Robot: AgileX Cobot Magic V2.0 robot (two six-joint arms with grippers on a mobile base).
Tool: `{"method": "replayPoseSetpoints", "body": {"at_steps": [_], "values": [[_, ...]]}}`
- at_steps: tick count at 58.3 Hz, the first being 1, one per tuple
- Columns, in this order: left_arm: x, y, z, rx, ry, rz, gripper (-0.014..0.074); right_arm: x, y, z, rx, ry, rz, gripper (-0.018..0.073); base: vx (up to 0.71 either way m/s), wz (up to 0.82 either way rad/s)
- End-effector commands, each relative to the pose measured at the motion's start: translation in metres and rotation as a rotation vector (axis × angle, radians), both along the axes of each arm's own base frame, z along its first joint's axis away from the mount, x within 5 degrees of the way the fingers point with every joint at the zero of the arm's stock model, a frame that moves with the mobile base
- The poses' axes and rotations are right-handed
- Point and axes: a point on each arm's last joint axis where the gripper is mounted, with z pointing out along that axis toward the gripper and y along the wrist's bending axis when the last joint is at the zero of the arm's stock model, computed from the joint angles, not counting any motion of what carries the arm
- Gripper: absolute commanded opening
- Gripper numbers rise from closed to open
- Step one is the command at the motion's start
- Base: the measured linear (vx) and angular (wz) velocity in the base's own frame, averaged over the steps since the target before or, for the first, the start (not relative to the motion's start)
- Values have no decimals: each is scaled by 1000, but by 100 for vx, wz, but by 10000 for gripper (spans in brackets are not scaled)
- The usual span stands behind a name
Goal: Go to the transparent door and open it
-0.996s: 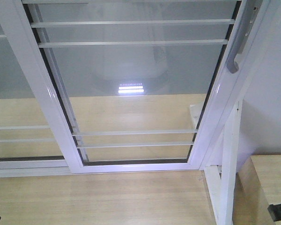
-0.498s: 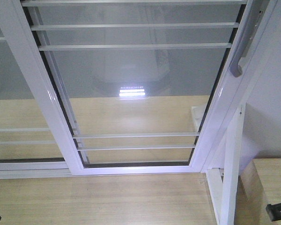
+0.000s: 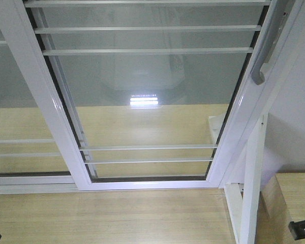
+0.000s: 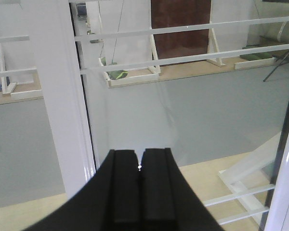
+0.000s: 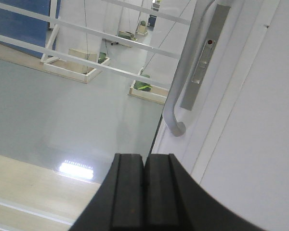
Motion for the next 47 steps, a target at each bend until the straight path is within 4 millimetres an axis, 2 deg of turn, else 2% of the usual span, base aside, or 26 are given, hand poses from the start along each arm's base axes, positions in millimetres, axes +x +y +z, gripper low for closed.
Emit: {"method": "replayPoseSetpoints", "body": {"at_steps": [1,47], "values": [[2,0,4,-21,-52,2,-6,2,-1,6,-6,-58,-11,-5,0,0],[2,0,4,-21,-52,2,-6,2,-1,6,-6,-58,-11,-5,0,0]]}}
